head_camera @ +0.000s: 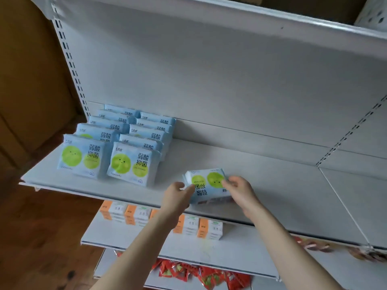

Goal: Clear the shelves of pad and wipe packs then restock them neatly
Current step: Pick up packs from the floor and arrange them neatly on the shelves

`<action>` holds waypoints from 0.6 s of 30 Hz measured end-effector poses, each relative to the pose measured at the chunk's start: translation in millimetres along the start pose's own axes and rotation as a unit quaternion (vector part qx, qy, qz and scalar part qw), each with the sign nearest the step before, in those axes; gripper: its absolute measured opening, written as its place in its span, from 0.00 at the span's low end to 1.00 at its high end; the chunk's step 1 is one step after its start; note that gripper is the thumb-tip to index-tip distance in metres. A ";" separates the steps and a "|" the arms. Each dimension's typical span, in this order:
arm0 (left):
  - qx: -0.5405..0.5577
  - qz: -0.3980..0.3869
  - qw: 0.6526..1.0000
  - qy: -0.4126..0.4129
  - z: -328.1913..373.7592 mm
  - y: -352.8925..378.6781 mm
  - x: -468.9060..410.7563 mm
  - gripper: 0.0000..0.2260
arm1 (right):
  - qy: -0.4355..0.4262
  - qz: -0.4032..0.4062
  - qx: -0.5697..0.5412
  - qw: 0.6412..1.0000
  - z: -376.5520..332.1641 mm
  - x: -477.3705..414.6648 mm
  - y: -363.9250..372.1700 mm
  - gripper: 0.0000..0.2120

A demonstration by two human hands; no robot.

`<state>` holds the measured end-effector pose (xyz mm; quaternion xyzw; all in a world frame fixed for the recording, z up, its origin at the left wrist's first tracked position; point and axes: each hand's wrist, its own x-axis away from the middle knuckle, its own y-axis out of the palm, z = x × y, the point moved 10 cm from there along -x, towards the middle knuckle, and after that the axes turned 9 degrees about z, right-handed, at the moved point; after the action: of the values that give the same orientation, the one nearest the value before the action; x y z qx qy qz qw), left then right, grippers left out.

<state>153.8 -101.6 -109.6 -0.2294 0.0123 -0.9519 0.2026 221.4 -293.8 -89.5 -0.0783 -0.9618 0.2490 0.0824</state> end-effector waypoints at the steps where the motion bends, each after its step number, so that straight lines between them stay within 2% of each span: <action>1: 0.001 0.001 1.000 0.005 2.2 3.9 -0.7 0.25 | -0.004 -0.017 -0.019 1.000 1.5 1.7 3.3 0.02; 3: -0.001 0.009 1.000 0.021 6.1 7.8 -4.9 0.16 | -0.001 -0.023 -0.062 0.998 6.9 -1.1 1.8 0.05; 5: 0.050 0.006 0.998 0.024 12.4 8.7 -6.5 0.16 | 0.017 -0.039 -0.127 0.991 6.2 -5.9 -2.3 0.12; 9: 0.156 -0.061 0.986 -0.007 19.9 23.9 -3.6 0.10 | 0.035 -0.103 -0.255 0.961 -15.5 -21.2 -6.5 0.10; 11: 0.184 -0.076 0.980 -0.012 25.0 29.3 -2.6 0.10 | 0.030 -0.113 -0.322 0.939 -32.9 -28.1 -9.4 0.09; 14: 0.259 -0.082 0.962 -0.041 26.5 38.2 -6.4 0.08 | 0.049 -0.127 -0.435 0.890 -49.9 -34.6 -8.8 0.18; 16: 0.330 -0.082 0.938 -0.067 27.8 45.9 -7.2 0.07 | 0.059 -0.169 -0.425 0.887 -55.4 -29.1 1.7 0.16; 18: 0.385 -0.086 0.915 -0.086 29.5 54.6 -8.7 0.05 | 0.058 -0.209 -0.345 0.913 -52.6 -18.4 16.8 0.16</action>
<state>194.6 -146.2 -93.3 -0.2145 -0.3918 -0.8736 0.1929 251.6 -258.3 -54.6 0.0870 -0.9757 -0.1259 0.1566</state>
